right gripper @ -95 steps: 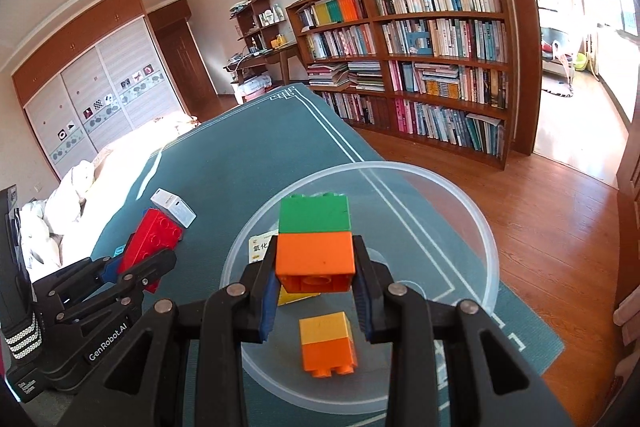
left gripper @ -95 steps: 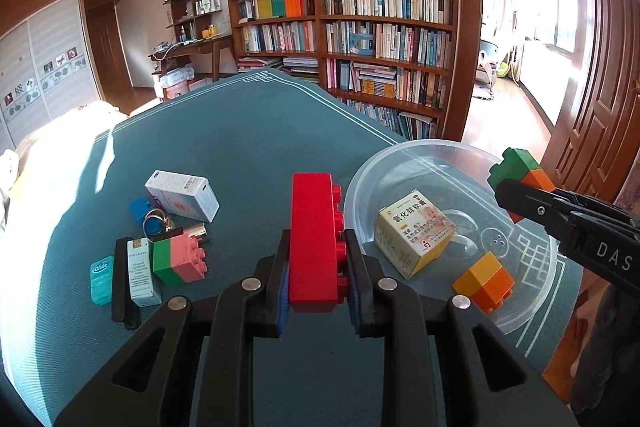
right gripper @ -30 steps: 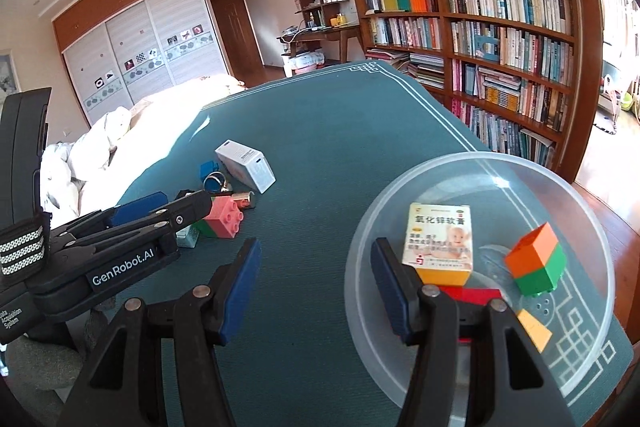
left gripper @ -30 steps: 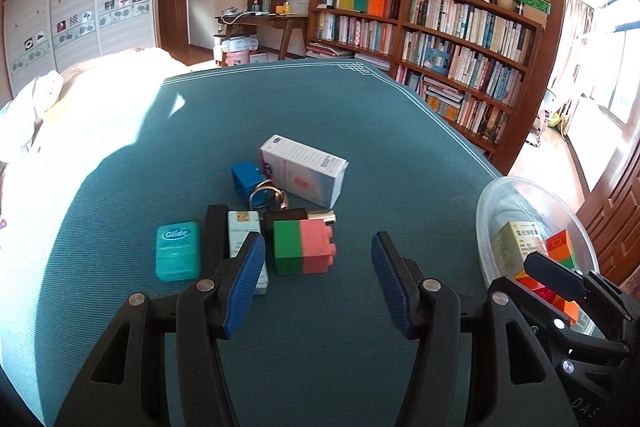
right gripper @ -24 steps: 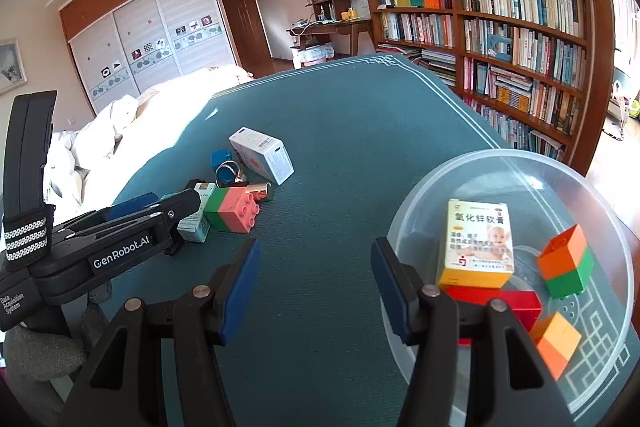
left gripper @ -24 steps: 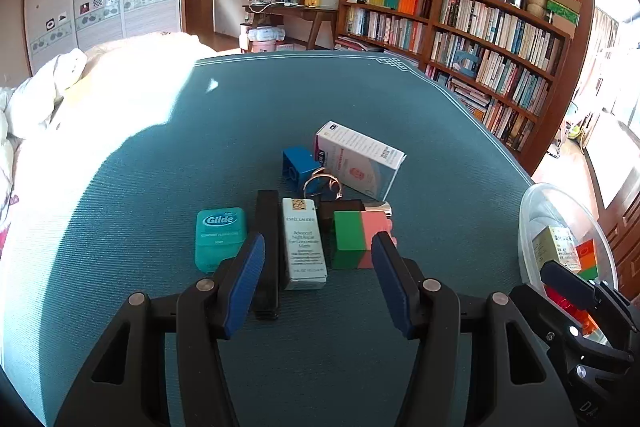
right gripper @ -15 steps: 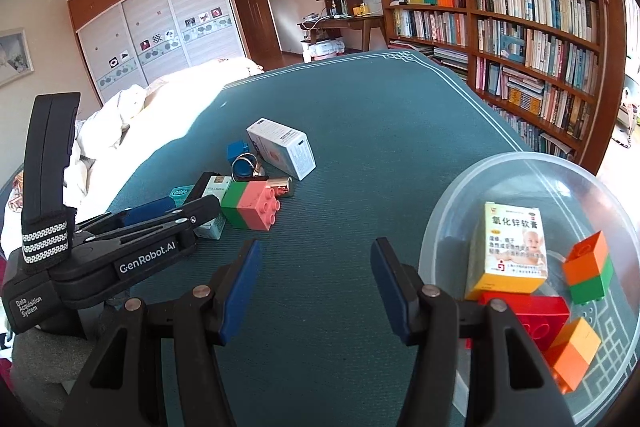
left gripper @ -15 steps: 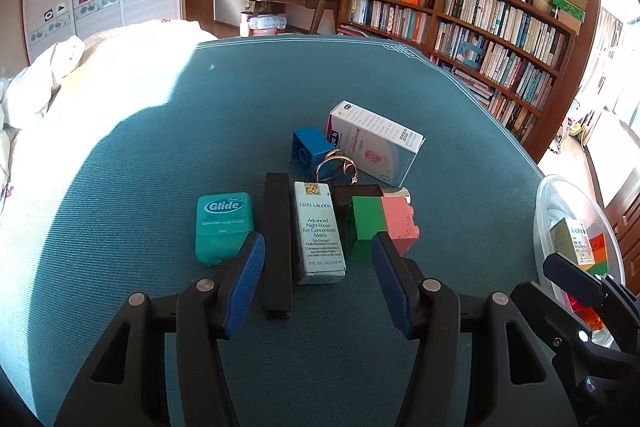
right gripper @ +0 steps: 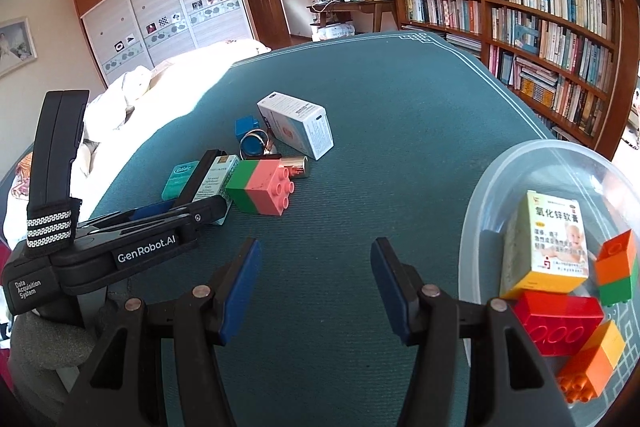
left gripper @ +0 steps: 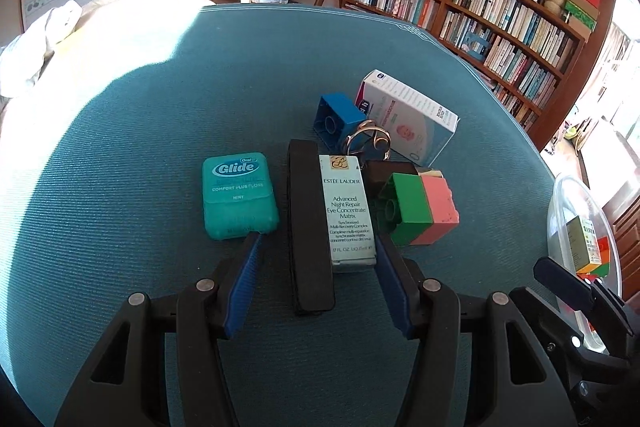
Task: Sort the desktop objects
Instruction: 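Move both open tools back over the remaining items on the table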
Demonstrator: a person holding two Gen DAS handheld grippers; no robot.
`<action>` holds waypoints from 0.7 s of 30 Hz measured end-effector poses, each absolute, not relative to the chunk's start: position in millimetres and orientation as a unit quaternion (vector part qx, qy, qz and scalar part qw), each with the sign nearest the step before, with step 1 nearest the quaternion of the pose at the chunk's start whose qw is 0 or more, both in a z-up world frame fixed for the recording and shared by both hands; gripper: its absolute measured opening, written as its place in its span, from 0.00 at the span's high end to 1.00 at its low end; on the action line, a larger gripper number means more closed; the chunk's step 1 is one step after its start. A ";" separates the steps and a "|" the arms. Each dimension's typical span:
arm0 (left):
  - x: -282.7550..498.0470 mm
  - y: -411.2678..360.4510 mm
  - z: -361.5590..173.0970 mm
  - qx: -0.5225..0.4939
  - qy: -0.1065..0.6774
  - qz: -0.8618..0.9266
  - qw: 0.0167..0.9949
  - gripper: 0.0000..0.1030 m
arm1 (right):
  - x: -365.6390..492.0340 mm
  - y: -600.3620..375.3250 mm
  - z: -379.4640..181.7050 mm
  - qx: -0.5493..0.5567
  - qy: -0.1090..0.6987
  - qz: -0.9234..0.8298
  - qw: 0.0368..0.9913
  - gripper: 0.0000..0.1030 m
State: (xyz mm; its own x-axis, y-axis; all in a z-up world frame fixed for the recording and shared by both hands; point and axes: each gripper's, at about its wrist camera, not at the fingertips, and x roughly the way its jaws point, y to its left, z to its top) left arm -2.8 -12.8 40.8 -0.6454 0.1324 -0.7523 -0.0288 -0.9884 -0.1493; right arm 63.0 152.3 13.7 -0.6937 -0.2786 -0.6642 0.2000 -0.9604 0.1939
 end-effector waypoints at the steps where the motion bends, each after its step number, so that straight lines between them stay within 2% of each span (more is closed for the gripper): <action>1: -3.8 -12.2 41.4 -0.418 -0.060 0.905 0.045 0.43 | 61.8 151.5 13.6 0.370 -0.055 -0.918 0.133 0.40; 5: -4.7 -15.9 42.7 -0.422 -0.063 0.903 0.058 0.46 | 56.9 148.5 12.2 0.376 -0.061 -0.914 0.140 0.40; 12: -7.9 -27.2 44.4 -0.430 -0.096 0.891 0.110 0.46 | 53.7 146.4 7.3 0.386 -0.061 -0.909 0.142 0.40; 19: -3.3 0.0 46.1 -0.426 -0.047 0.890 0.156 0.49 | 52.6 145.7 5.5 0.391 -0.063 -0.907 0.139 0.40; 21: -5.5 -4.3 46.6 -0.426 -0.057 0.889 0.157 0.49 | 52.4 146.4 5.3 0.393 -0.066 -0.907 0.139 0.40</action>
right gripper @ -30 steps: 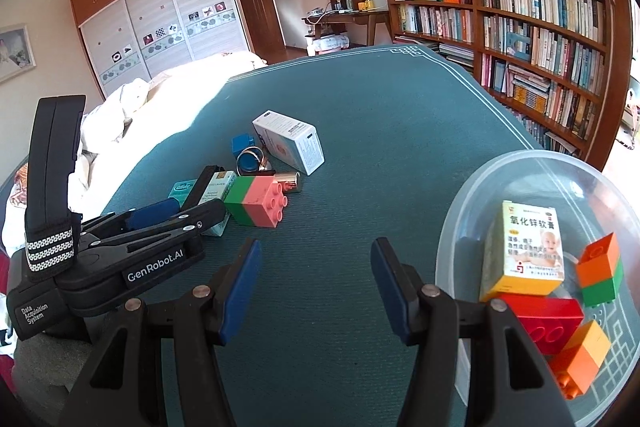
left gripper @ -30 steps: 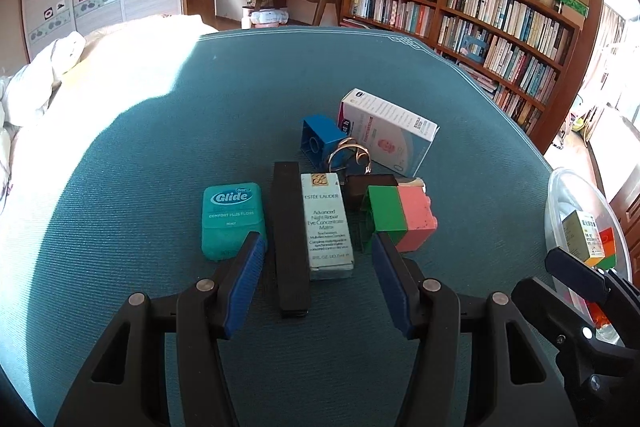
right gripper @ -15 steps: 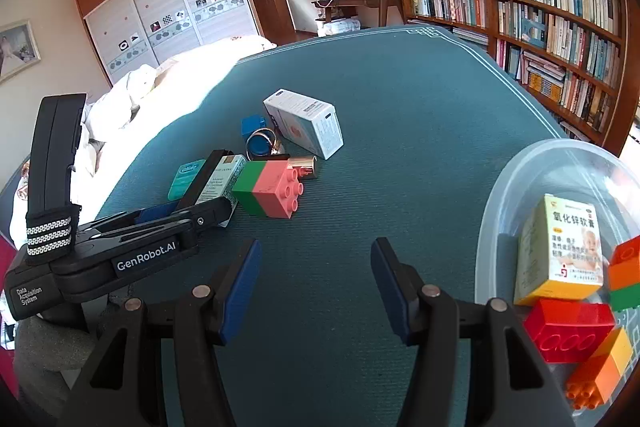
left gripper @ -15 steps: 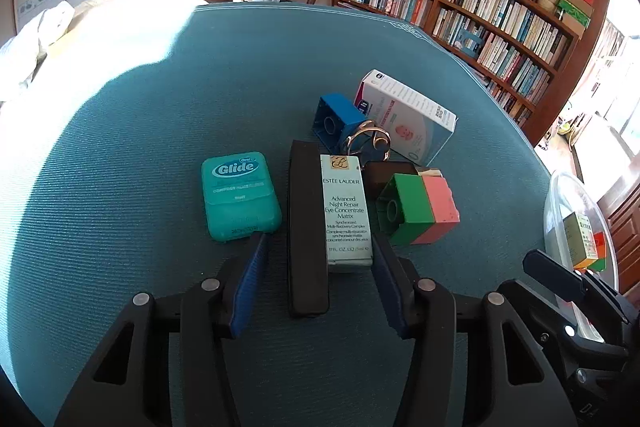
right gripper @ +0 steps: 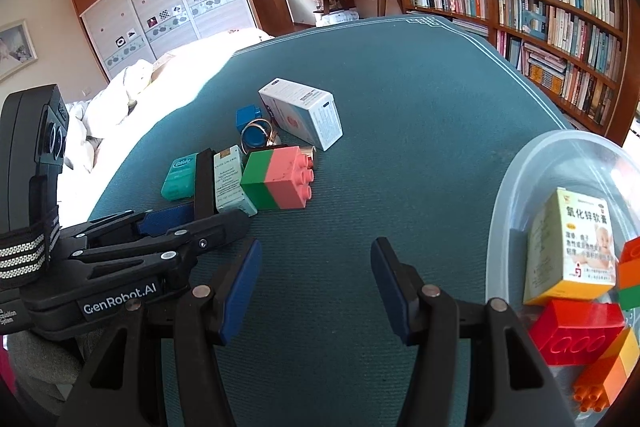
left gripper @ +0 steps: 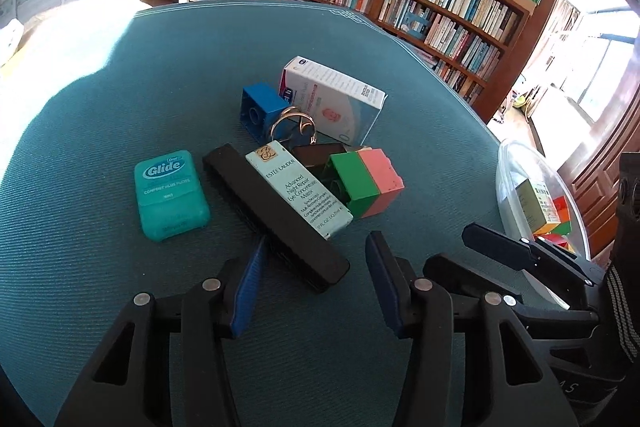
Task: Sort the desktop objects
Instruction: 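Move both open tools back over the remaining items on the table, then grasp the black case with the left tool while the right tool grasps the green-pink block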
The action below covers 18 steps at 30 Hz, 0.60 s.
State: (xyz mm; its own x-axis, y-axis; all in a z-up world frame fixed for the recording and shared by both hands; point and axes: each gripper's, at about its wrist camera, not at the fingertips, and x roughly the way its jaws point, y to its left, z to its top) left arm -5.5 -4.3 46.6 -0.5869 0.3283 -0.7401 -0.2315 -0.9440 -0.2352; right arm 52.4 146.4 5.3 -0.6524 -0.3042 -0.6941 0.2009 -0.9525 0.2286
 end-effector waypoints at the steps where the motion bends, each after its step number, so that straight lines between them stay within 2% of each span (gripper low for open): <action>1: -6.2 -7.9 47.4 -0.426 -0.064 0.890 0.151 0.49 | 52.1 145.9 5.1 0.394 -0.066 -0.906 0.139 0.40; 6: -13.6 -31.8 44.1 -0.429 -0.100 0.891 0.115 0.48 | 52.8 143.8 5.6 0.394 -0.059 -0.906 0.141 0.40; 18: -13.7 -49.6 37.4 -0.429 -0.096 0.894 0.082 0.48 | 53.1 145.3 5.4 0.393 -0.061 -0.907 0.142 0.40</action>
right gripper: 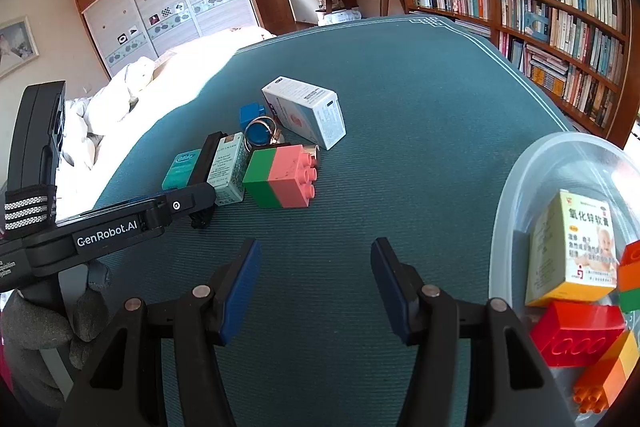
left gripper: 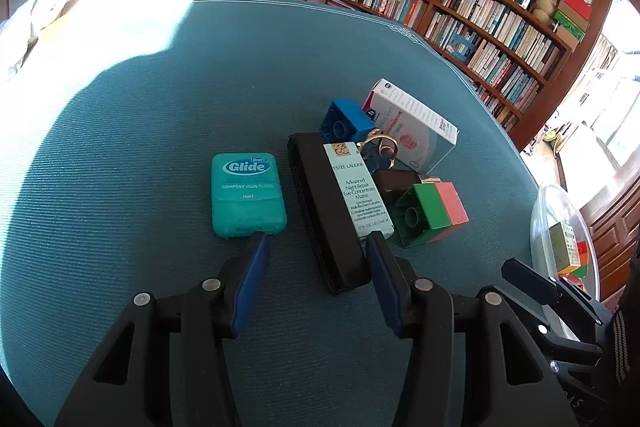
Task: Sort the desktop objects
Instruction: 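Grasp the black case with the left tool while the right tool grasps the green-pink block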
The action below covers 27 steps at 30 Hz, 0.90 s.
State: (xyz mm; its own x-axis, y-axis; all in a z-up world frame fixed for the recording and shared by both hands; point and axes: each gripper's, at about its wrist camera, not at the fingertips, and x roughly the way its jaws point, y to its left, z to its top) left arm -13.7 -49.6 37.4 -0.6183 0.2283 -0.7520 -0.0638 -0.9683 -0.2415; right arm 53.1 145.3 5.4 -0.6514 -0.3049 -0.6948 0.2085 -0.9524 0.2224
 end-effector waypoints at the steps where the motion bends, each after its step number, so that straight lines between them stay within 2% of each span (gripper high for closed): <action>1: -14.1 -51.3 38.6 -0.430 -0.097 0.894 0.077 0.48 | 53.0 145.6 5.3 0.393 -0.062 -0.906 0.142 0.40; 12: -15.0 -43.9 48.4 -0.433 -0.072 0.895 0.080 0.49 | 53.3 143.5 3.7 0.395 -0.061 -0.905 0.143 0.40; 13: -14.9 -41.2 48.6 -0.432 -0.067 0.896 0.083 0.54 | 53.3 143.6 3.6 0.395 -0.061 -0.905 0.143 0.40; 14: -14.5 -40.6 48.1 -0.432 -0.065 0.895 0.088 0.68 | 53.3 143.0 3.8 0.396 -0.060 -0.905 0.143 0.40; 15: -14.6 -41.5 47.7 -0.433 -0.068 0.894 0.094 0.74 | 53.1 142.7 3.9 0.396 -0.059 -0.905 0.143 0.40; 19: -16.4 -52.4 47.6 -0.428 -0.087 0.895 0.091 0.81 | 47.5 139.4 5.2 0.405 -0.063 -0.899 0.156 0.40; 27: -14.5 -52.9 43.3 -0.423 -0.087 0.897 0.091 0.81 | 16.5 117.3 13.0 0.409 -0.067 -0.893 0.178 0.40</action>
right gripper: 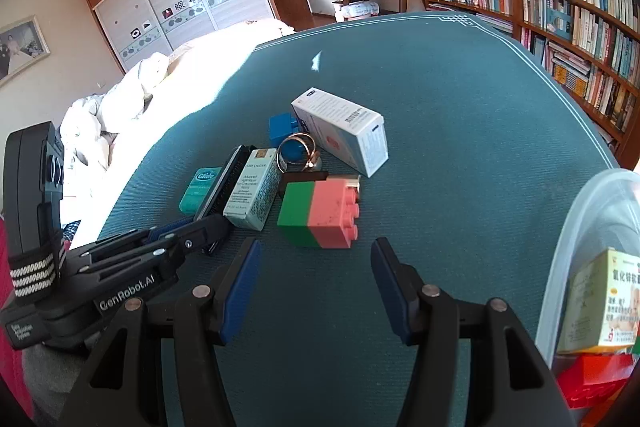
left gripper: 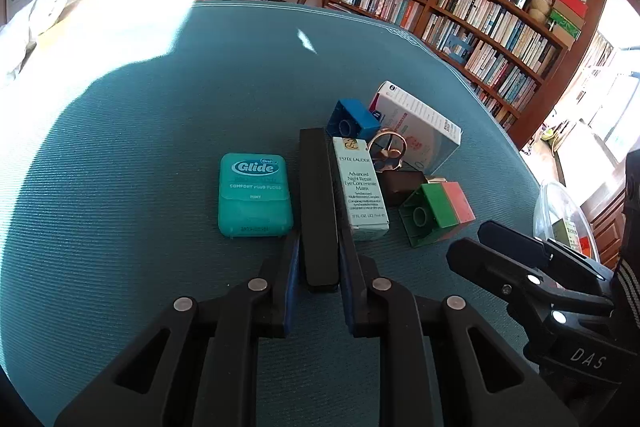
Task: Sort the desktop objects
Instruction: 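Grasp the black case with the left tool while the right tool grasps the green-pink block, then drop the green-pink block into the bowl with the right tool while the left tool releases the black case there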
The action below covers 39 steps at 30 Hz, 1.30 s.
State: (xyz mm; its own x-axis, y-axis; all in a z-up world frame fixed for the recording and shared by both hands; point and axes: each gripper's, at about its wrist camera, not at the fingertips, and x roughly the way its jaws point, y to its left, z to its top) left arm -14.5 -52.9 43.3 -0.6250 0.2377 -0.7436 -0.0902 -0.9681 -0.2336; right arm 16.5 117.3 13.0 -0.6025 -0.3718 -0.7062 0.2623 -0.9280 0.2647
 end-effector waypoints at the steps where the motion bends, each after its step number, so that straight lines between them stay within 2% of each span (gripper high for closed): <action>1: -15.9 -50.4 42.2 -0.425 -0.086 0.896 0.092 0.81 | 11.7 113.9 12.1 0.412 -0.068 -0.891 0.179 0.40; 8: -20.1 -45.1 37.1 -0.423 -0.080 0.898 0.093 0.81 | -18.9 100.3 -3.7 0.420 -0.048 -0.895 0.140 0.41; 12: -24.8 -45.8 33.2 -0.424 -0.081 0.898 0.089 0.81 | -17.0 96.4 -3.7 0.411 -0.030 -0.901 0.137 0.50; 20: -34.0 -40.1 30.2 -0.425 -0.079 0.899 0.072 0.81 | -5.4 103.9 -2.5 0.411 -0.031 -0.899 0.148 0.50; 26: -27.2 -30.5 29.6 -0.407 -0.044 0.911 0.051 0.83 | 10.3 115.8 4.7 0.400 -0.044 -0.902 0.157 0.50; 32: -9.2 -25.6 50.0 -0.371 -0.035 0.928 0.034 0.83 | 26.5 128.9 20.6 0.377 -0.055 -0.911 0.156 0.51; 39: 4.5 0.6 69.4 -0.347 -0.020 0.935 0.067 0.83 | 42.4 146.5 34.5 0.353 -0.066 -0.922 0.143 0.50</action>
State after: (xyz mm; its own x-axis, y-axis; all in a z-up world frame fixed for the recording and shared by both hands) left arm 4.5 0.6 69.4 -0.7496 0.1399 -0.6469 -0.1119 -0.9901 -0.0845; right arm 42.4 146.5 34.5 -0.7098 -0.3099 -0.6325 0.2167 -0.9505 0.2225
